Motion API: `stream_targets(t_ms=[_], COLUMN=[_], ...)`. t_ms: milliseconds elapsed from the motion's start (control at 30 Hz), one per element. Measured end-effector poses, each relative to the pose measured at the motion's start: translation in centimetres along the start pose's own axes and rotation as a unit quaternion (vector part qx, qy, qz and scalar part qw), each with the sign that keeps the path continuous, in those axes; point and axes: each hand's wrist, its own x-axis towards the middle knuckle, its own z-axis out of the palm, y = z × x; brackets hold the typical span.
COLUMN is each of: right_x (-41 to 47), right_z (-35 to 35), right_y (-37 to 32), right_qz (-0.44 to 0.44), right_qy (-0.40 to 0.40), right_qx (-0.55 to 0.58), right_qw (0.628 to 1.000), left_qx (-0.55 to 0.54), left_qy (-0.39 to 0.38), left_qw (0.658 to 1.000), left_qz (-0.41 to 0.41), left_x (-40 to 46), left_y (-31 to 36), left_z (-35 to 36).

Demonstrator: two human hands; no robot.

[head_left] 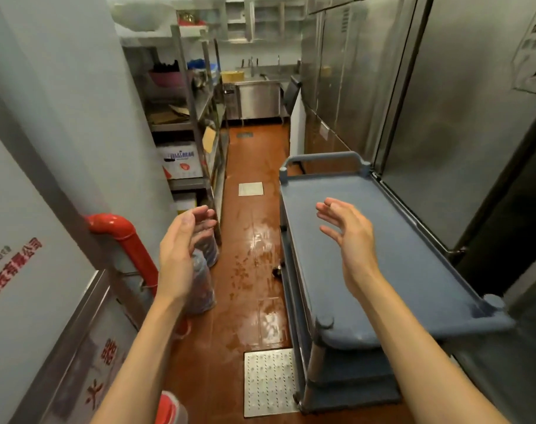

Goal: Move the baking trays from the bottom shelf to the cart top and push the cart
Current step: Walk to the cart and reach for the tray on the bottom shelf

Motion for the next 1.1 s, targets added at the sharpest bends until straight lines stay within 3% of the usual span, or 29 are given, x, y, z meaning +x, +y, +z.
stream_targets(t_ms=[200, 500, 700, 900, 1100], right_x=[10.5, 21.8, 28.4, 34.7, 38.1], right_z=[4.4, 8.4, 8.4, 7.9, 8.1], right_y=[5.6, 12.1, 15.1, 20.2, 23.1], right_qz=[0.014, 0.045, 0.047, 0.059, 0.07], right_qy=[0.033, 0.179, 0.283, 0.355, 0.439], right_qx=[-0.012, -0.021, -0.024, -0.015, -0.007], right_qw=[0.999, 0.983, 0.958, 0.933, 0.896], left_qx=[0.006, 0.023, 0.031, 0.043, 0.029], left_qy=[-0.01, -0.146, -0.247, -0.299, -0.392], left_qw=[1.0, 0.987, 0.964, 0.947, 0.91], left_qz=[-0.023, -0.068, -0.09, -0.113, -0.134], left_x=[11.5, 28.4, 36.9, 44.3, 49.4], left_y=[-7.8, -19.5, -25.3, -31.6, -36.0], left_z=[-0.4, 1.7, 6.0, 10.6, 14.5])
